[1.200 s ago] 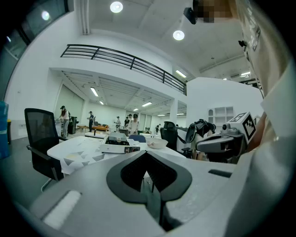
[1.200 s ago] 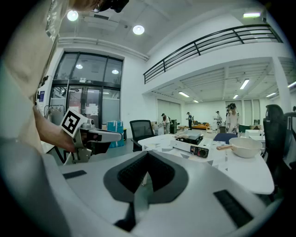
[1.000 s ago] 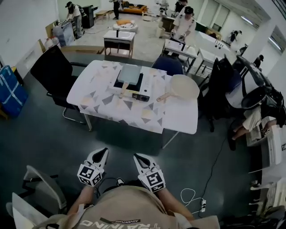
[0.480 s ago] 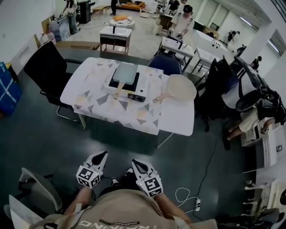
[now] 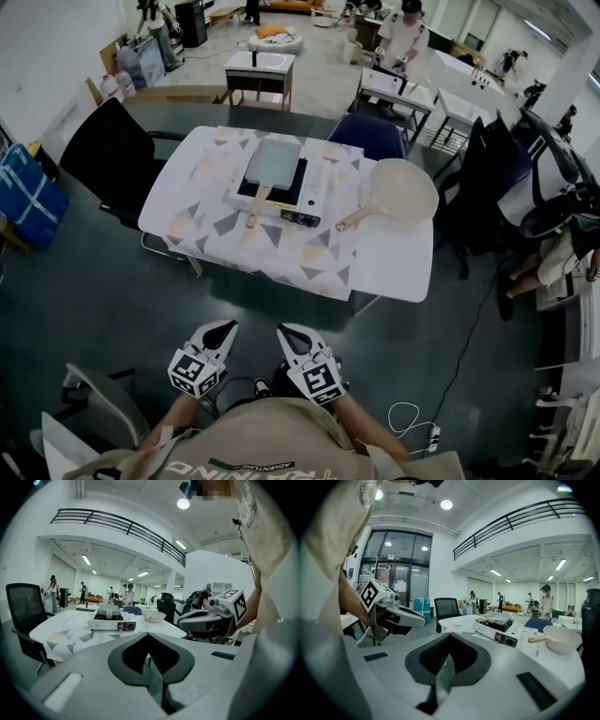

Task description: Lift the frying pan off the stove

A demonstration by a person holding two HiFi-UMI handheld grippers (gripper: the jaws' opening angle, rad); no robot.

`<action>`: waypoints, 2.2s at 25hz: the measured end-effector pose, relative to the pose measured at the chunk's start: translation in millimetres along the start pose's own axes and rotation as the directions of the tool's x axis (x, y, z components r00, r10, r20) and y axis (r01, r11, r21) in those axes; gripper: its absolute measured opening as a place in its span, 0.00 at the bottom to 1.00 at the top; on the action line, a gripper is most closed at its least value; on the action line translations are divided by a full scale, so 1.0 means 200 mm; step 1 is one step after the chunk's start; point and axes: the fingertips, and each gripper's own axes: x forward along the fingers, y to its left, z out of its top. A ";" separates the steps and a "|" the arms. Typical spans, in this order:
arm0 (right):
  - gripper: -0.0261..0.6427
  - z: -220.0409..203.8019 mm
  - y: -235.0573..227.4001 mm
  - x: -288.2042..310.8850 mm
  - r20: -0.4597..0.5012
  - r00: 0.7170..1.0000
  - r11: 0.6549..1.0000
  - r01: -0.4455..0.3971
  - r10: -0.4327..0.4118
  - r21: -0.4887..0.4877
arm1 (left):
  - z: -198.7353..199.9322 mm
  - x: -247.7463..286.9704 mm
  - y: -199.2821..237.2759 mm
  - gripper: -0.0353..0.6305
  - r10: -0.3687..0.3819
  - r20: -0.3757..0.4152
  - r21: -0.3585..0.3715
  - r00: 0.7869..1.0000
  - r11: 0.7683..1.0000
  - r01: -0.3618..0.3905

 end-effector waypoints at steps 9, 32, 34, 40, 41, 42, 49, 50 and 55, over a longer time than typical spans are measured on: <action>0.03 0.05 -0.35 0.18 0.064 0.998 0.997 -0.033 0.029 0.065 | 0.22 0.22 0.17 0.05 0.067 0.046 -0.074 0.997 0.995 -0.063; 0.03 0.10 -0.65 0.52 -0.011 0.999 0.995 0.034 -0.034 0.093 | 0.33 0.48 0.64 0.05 0.049 0.049 -0.052 0.998 0.998 -0.046; 0.03 0.15 -0.68 0.58 -0.002 0.997 0.992 0.073 -0.073 0.101 | 0.38 0.53 0.73 0.05 0.031 0.055 -0.017 0.998 0.999 -0.030; 0.03 0.18 -0.77 0.68 -0.037 0.983 0.975 0.181 -0.177 0.131 | 0.43 0.66 0.90 0.05 -0.054 0.075 -0.017 0.996 0.998 0.055; 0.03 0.19 -0.78 0.70 -0.038 0.980 0.970 0.199 -0.196 0.136 | 0.42 0.67 0.93 0.05 -0.070 0.072 -0.018 0.995 0.997 0.072; 0.03 0.19 -0.79 0.73 -0.038 0.976 0.965 0.219 -0.215 0.144 | 0.41 0.68 0.97 0.05 -0.083 0.068 -0.019 0.994 0.996 0.085; 0.03 0.22 -0.79 0.84 -0.091 0.962 0.950 0.268 -0.256 0.159 | 0.33 0.74 1.12 0.05 -0.138 0.023 -0.074 0.990 0.987 0.139; 0.03 0.22 -0.79 0.85 -0.098 0.962 0.951 0.266 -0.254 0.156 | 0.32 0.75 1.12 0.05 -0.143 0.019 -0.081 0.990 0.986 0.144; 0.03 0.21 -0.90 0.94 -0.088 0.967 0.954 0.250 -0.239 0.166 | 0.32 0.86 1.16 0.05 -0.143 0.007 -0.092 0.990 0.985 0.143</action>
